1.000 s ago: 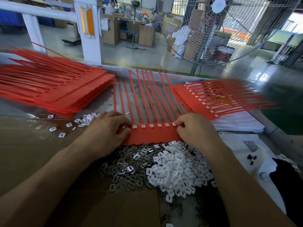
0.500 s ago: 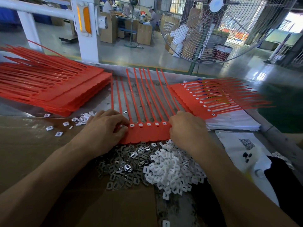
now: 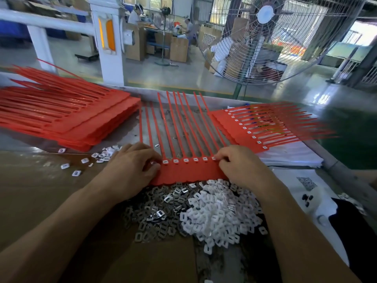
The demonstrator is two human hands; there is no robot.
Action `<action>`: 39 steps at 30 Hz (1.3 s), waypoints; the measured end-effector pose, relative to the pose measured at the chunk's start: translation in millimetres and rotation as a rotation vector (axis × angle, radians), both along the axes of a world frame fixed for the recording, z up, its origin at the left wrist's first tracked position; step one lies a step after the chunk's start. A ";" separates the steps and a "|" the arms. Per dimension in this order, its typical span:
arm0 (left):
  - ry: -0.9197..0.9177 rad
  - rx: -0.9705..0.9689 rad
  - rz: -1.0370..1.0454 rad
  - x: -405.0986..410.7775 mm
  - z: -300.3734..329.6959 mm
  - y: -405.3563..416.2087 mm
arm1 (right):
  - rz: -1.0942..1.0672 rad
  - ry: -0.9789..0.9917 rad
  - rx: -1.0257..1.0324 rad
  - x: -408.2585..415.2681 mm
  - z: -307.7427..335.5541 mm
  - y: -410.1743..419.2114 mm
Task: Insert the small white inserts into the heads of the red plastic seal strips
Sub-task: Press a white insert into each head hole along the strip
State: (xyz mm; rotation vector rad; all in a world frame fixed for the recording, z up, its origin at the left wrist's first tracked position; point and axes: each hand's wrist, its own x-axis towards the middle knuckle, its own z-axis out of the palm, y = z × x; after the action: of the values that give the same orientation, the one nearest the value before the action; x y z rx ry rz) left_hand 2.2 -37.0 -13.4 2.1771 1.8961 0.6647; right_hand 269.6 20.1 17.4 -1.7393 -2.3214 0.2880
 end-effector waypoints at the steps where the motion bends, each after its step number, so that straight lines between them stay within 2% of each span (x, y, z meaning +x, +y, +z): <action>1: -0.001 -0.001 0.001 -0.1 -0.1 0.0 | 0.008 0.029 -0.009 3.5 -0.9 1.5; 9: -0.010 0.002 -0.005 -0.9 -1.9 1.9 | 0.117 0.225 -0.092 17.6 -2.0 5.5; 14: -0.011 0.009 -0.010 -1.2 -2.3 1.8 | 0.236 0.238 -0.269 15.6 3.6 -0.2; 24: -0.012 0.008 -0.009 -1.0 -2.5 1.1 | 0.249 0.237 -0.346 17.0 1.3 -1.8; 29: -0.015 0.000 -0.007 -0.4 -1.5 1.1 | 0.261 0.256 -0.331 18.3 1.3 -0.1; 32: -0.014 -0.004 -0.008 -0.5 -1.2 0.6 | 0.239 0.352 -0.316 19.0 -1.0 1.4; 39: -0.012 -0.003 -0.003 -0.4 -0.2 0.0 | -0.063 0.617 0.030 29.2 -10.4 17.2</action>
State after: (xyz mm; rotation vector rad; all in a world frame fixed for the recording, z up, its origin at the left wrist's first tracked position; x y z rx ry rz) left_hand 1.8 -37.0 -13.6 2.1692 1.8858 0.6728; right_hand 298.8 37.3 7.0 -1.4376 -1.8100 0.6659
